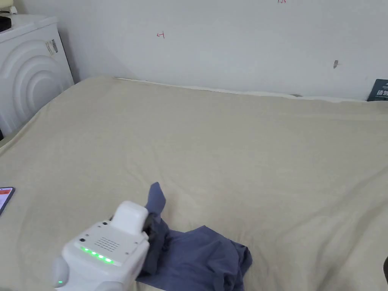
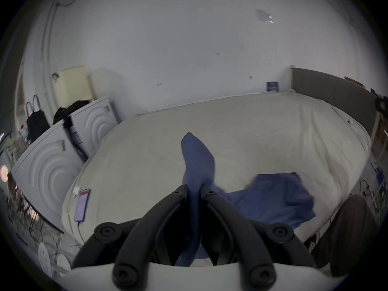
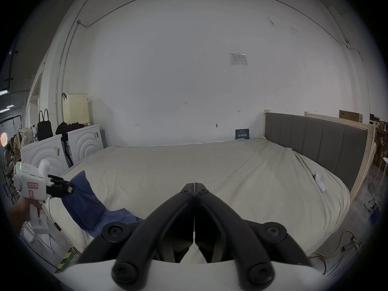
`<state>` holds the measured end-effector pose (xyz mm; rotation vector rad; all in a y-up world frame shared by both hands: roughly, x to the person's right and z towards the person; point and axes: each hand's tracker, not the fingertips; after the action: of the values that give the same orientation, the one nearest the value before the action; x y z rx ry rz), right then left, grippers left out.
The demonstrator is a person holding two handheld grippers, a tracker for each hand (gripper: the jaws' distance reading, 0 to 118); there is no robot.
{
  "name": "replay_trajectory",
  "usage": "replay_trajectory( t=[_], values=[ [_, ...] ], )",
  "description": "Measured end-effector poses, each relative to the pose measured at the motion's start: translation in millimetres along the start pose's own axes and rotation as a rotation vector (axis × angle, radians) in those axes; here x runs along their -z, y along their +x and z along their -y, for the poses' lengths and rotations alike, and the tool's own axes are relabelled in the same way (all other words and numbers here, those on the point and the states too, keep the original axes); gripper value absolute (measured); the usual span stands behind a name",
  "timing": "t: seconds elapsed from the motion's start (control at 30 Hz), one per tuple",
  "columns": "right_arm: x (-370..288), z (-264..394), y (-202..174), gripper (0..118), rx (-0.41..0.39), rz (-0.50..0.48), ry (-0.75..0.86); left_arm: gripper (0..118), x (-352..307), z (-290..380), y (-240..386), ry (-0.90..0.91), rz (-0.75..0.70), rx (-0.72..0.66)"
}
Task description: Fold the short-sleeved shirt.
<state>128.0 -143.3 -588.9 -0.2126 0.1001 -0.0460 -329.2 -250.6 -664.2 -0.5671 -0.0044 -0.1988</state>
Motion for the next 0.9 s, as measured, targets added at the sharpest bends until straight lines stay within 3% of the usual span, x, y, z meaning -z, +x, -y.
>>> replay_trajectory(
  t=[0.2,0.3,0.4,0.43,0.47,0.53,0.57,0.67,0.73,0.83,0.9],
  values=[
    [-8,1,13,0,-0.016,0.046,0.001,10,37,-5,97,-0.051,0.161,0.127],
    [-11,-1,24,0,-0.017,0.069,-0.002,10,64,9,138,-0.113,0.248,0.088],
    [-12,-1,33,0,-0.012,0.093,0.003,11,90,31,160,-0.181,0.252,0.136],
    [-12,-1,36,0,-0.009,0.095,0.002,21,97,40,164,-0.197,0.241,0.127],
    [-12,0,38,0,-0.008,0.1,-0.002,41,98,46,165,-0.203,0.237,0.111],
    [-13,2,40,0,-0.008,0.109,-0.005,105,87,54,166,-0.192,0.289,0.044],
    [-13,2,40,0,-0.006,0.108,-0.007,116,76,53,166,-0.161,0.306,0.013],
    [-11,4,38,0,0.007,0.098,-0.004,117,36,37,140,0.046,0.198,-0.063],
    [-7,5,35,0,0.015,0.081,-0.002,117,22,26,119,0.159,0.047,-0.02],
    [-4,6,29,0,0.009,0.057,-0.005,117,19,16,90,0.18,-0.203,0.07],
    [-5,7,26,0,0.003,0.046,-0.002,114,30,14,81,0.113,-0.247,0.081]
  ],
)
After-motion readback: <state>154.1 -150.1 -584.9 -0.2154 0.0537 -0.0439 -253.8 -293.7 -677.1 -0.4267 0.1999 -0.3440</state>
